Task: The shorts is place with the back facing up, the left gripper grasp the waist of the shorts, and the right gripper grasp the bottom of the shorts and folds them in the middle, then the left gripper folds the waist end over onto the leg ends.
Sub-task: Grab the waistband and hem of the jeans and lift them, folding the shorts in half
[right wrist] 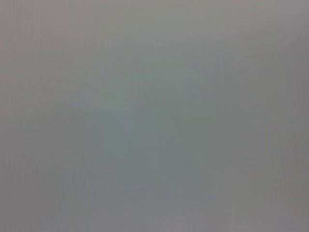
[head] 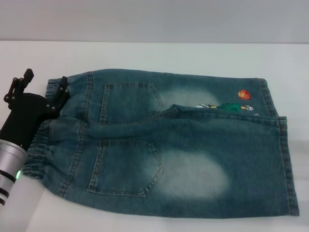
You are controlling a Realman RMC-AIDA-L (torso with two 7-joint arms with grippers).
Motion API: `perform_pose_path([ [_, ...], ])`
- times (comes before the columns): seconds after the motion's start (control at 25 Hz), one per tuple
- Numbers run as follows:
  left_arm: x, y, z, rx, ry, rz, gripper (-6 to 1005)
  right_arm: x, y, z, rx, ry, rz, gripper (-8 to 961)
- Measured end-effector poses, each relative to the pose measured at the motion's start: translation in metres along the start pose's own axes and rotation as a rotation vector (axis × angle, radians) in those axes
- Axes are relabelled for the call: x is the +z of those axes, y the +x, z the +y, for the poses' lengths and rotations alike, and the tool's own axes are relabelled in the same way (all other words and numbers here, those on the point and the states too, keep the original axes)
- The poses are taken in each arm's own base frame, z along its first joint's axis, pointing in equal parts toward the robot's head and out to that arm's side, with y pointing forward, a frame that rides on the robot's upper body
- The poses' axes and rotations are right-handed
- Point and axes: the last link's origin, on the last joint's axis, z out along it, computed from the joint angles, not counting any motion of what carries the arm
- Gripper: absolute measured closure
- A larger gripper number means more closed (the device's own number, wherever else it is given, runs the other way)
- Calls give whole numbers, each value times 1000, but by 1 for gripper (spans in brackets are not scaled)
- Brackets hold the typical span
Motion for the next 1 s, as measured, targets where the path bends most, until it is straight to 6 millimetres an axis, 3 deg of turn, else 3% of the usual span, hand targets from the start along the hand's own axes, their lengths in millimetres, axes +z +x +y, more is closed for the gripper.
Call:
perform_pose_path([
  [0.4,-9,-3,0,-7,12,-9,186,-1,-1,0,-1,-5,-9,316],
  [0.56,-13,-6,1,-122,3,-28,186,-1,1,9,34,-76,12,317],
  [0.8,-9,-8,4,-207,-34,-64,187,17,2,20,130,-177,52,318],
  [1.0,8,0,17,-214,-90,-100,187,40,7,21,198,-231,143,319],
])
